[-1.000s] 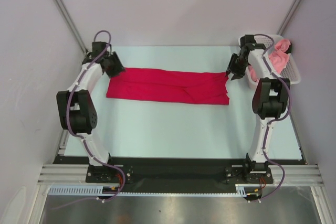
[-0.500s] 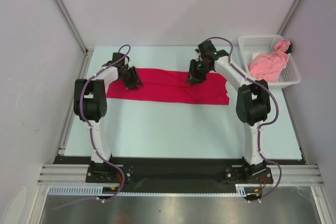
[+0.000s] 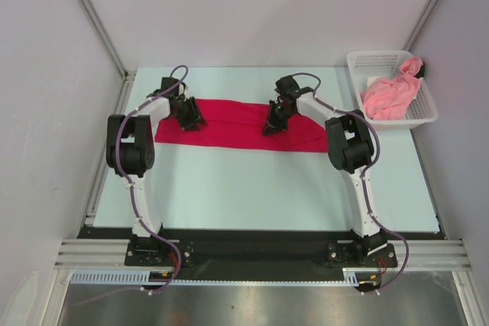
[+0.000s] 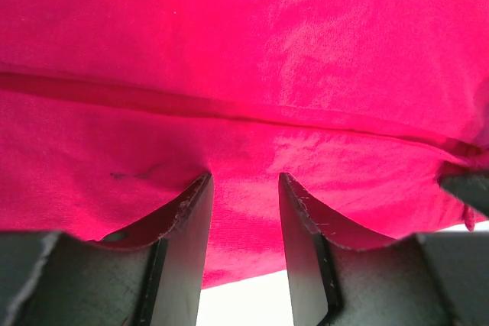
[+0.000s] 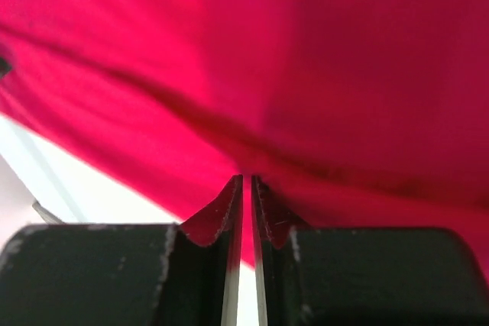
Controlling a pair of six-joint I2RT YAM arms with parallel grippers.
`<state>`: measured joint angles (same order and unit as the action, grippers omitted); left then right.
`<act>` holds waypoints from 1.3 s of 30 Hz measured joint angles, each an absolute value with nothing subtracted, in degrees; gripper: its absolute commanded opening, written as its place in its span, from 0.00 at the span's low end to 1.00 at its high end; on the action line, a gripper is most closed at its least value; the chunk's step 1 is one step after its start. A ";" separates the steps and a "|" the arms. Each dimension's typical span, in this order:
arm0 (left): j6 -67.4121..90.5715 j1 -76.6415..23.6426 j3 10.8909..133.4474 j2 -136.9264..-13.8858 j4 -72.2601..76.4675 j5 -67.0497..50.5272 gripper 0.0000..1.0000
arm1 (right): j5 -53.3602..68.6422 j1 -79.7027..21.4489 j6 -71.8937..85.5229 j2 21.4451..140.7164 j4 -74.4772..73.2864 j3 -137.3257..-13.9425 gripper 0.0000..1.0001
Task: Fold and stack the t-shirts
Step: Fold the tshirt
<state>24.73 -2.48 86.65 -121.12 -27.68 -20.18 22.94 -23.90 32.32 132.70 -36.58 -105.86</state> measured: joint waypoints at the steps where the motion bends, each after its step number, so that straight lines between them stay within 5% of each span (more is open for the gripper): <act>1: 24.62 -2.46 86.56 -121.12 -27.62 -20.25 0.46 | 22.65 -23.73 32.47 133.64 -36.80 -106.74 0.14; 8: 24.29 -1.72 85.08 -119.72 -27.44 -20.67 0.48 | 22.11 -23.38 32.71 137.97 -37.58 -114.61 0.16; 10: 24.32 -1.13 83.24 -117.45 -27.57 -19.86 0.50 | 22.09 -23.49 32.45 137.75 -37.95 -115.50 0.31; 15: 24.58 2.13 75.79 -105.65 -28.03 -17.58 0.64 | 21.52 -23.77 31.46 132.05 -39.11 -111.96 0.36; 21: 27.62 8.47 63.77 -90.45 -25.23 -15.49 0.73 | 21.52 -21.89 33.80 110.96 -37.32 -93.23 0.52; 26: 32.16 16.27 55.64 -89.21 -23.66 -15.33 0.73 | 21.54 -14.52 38.79 92.92 -31.92 -74.22 0.57; 39: 35.14 19.31 61.28 -102.19 -19.49 -13.78 0.73 | 23.09 -2.13 48.99 84.16 -18.46 -46.06 0.62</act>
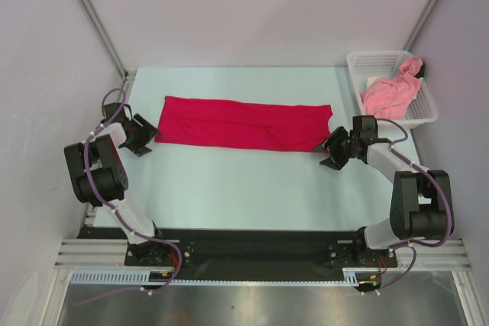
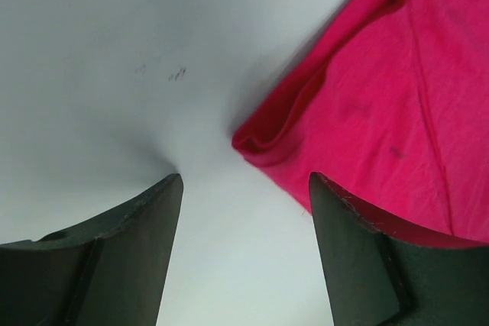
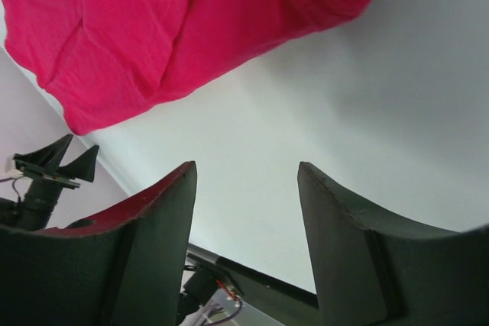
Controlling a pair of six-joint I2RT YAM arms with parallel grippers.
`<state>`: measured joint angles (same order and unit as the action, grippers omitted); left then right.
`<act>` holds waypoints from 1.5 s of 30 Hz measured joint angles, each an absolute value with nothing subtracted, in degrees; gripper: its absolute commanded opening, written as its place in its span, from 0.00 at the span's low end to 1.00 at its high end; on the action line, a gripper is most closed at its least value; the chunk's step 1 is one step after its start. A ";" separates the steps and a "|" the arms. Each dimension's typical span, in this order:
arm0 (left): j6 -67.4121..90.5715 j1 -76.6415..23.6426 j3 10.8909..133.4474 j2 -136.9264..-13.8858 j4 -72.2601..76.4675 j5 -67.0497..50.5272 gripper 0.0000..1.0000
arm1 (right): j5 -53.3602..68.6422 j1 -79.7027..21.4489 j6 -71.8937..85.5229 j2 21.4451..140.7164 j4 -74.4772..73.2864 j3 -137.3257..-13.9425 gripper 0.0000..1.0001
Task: Fold and stack the t-shirts
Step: Fold the tshirt
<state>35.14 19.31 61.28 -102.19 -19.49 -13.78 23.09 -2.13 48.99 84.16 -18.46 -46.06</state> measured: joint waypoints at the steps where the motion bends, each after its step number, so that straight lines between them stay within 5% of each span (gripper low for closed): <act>1: 35.18 19.31 62.02 -102.85 -19.14 -13.72 0.73 | 23.35 -1.61 49.80 83.79 -17.21 -44.80 0.62; 8: 36.64 19.31 65.32 -106.37 -17.96 -13.74 0.56 | 21.74 -0.78 53.69 84.29 -11.46 -42.33 0.62; 11: 37.15 19.31 65.58 -107.18 -17.50 -13.80 0.37 | 20.43 -0.78 54.87 86.15 -8.34 -42.30 0.61; 20: 35.92 19.31 69.60 -111.28 -18.22 -15.35 0.00 | 16.23 -3.31 56.99 92.79 -2.76 -43.55 0.58; 24: 35.20 19.31 69.97 -111.46 -18.61 -15.46 0.00 | 12.60 -5.96 58.06 93.86 -0.91 -43.75 0.39; 27: 35.46 19.25 69.06 -111.04 -17.76 -15.53 0.00 | 10.92 -6.42 59.09 96.12 1.17 -44.66 0.34; 35: 38.68 14.92 59.11 -104.33 -14.00 -15.22 0.00 | 6.70 -5.98 53.28 109.67 2.33 -61.45 0.29; 45: 46.13 -3.31 39.00 -85.21 -16.43 -12.84 0.00 | 6.96 -3.33 39.62 126.93 0.14 -87.05 0.31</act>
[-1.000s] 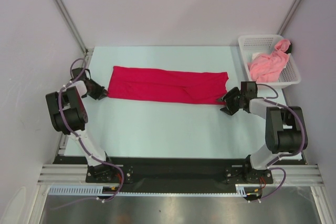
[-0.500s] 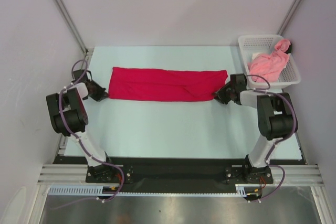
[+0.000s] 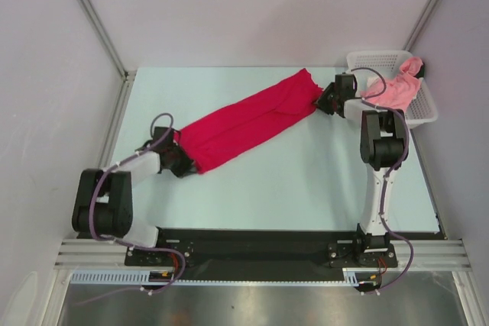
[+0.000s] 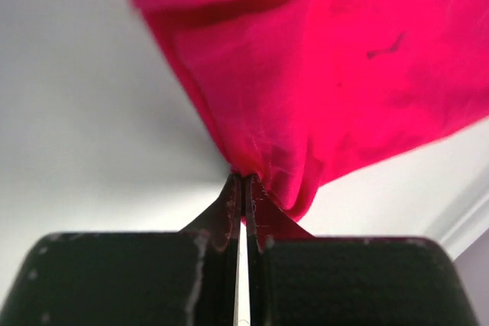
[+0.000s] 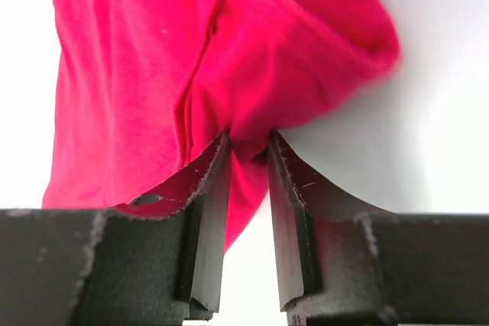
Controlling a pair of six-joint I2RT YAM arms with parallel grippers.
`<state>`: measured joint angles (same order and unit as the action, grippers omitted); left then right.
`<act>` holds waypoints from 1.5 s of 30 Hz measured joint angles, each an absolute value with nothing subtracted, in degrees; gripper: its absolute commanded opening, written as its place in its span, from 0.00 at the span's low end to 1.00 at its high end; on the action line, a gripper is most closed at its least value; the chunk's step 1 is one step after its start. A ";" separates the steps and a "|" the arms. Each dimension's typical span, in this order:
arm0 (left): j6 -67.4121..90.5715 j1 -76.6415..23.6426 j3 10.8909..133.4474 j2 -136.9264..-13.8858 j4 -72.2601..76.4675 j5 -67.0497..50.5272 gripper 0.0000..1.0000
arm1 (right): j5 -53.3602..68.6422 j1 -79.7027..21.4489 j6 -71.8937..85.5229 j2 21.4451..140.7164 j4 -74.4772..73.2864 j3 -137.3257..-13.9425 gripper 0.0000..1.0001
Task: Fold and stack the t-shirts
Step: Fold the tshirt
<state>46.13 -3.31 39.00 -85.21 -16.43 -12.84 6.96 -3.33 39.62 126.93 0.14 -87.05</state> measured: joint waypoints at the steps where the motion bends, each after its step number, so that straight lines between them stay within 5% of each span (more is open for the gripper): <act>1: 46.78 -5.96 37.76 -83.74 -16.88 -12.78 0.00 | 7.09 -3.18 38.79 127.74 0.14 -88.18 0.31; 10: 58.13 -32.38 29.50 -69.30 -21.69 -9.67 0.00 | 12.71 -2.83 37.17 136.38 0.99 -99.77 0.29; 20: 63.94 -53.32 40.91 -82.83 -21.08 -9.80 0.00 | 17.34 -3.68 40.07 142.34 4.64 -106.48 0.29; 38: 59.33 -63.24 66.26 -107.66 -14.39 -18.83 0.01 | 24.95 -4.49 41.91 155.83 5.85 -125.67 0.22; 41: 58.26 -63.24 68.05 -108.36 -14.04 -20.01 0.24 | 24.86 -4.47 42.22 157.14 5.30 -128.16 0.25; 42: 57.76 -63.24 68.38 -108.36 -13.87 -20.53 0.42 | 24.86 -4.47 42.17 157.58 4.58 -129.14 0.29; 45: 55.11 -63.33 68.71 -108.03 -13.76 -22.81 0.58 | 24.36 -4.49 41.41 158.47 2.44 -132.16 0.44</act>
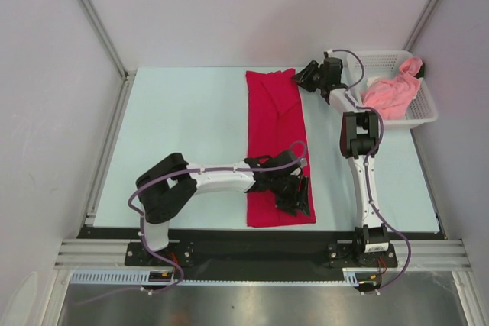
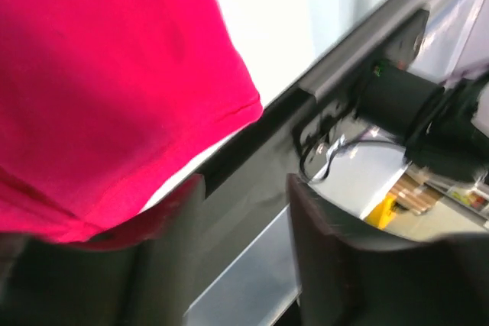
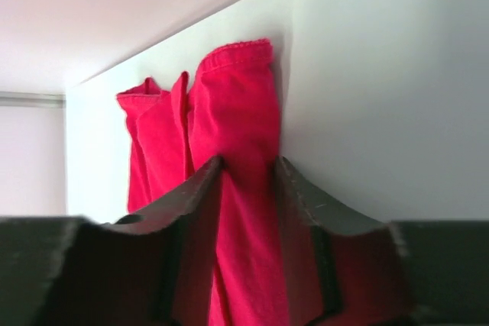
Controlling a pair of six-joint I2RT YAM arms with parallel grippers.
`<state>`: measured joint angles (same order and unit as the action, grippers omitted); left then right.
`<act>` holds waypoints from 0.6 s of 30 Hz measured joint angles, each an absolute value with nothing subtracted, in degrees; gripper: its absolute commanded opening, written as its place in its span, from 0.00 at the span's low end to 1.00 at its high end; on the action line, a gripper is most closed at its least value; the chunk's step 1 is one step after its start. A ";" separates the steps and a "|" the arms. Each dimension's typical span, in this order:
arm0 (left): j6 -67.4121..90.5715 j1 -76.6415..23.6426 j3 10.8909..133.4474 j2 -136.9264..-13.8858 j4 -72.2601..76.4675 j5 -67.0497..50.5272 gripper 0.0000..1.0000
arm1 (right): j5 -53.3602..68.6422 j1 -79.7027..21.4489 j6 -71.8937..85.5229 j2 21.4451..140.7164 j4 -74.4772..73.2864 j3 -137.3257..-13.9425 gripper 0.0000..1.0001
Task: Fold and stack the t-shirts
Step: Fold the tshirt
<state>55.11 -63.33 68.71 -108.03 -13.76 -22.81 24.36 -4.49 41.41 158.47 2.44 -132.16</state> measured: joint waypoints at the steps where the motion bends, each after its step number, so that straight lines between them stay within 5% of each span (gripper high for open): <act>1: 54.08 -63.35 68.71 -107.66 -14.15 -23.46 0.60 | 24.23 -4.47 40.91 158.50 1.30 -133.03 0.47; 11: 38.68 -55.68 69.73 -91.29 -27.44 -26.61 0.68 | 20.36 -2.42 32.14 152.38 -22.22 -135.87 0.58; 18: 34.46 -38.72 61.60 -75.07 -28.67 -25.71 0.65 | 15.20 -1.50 27.07 122.76 -37.58 -107.66 0.60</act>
<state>34.46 -38.72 61.60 -75.07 -28.67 -25.71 15.20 -1.50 27.07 122.76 -37.58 -107.66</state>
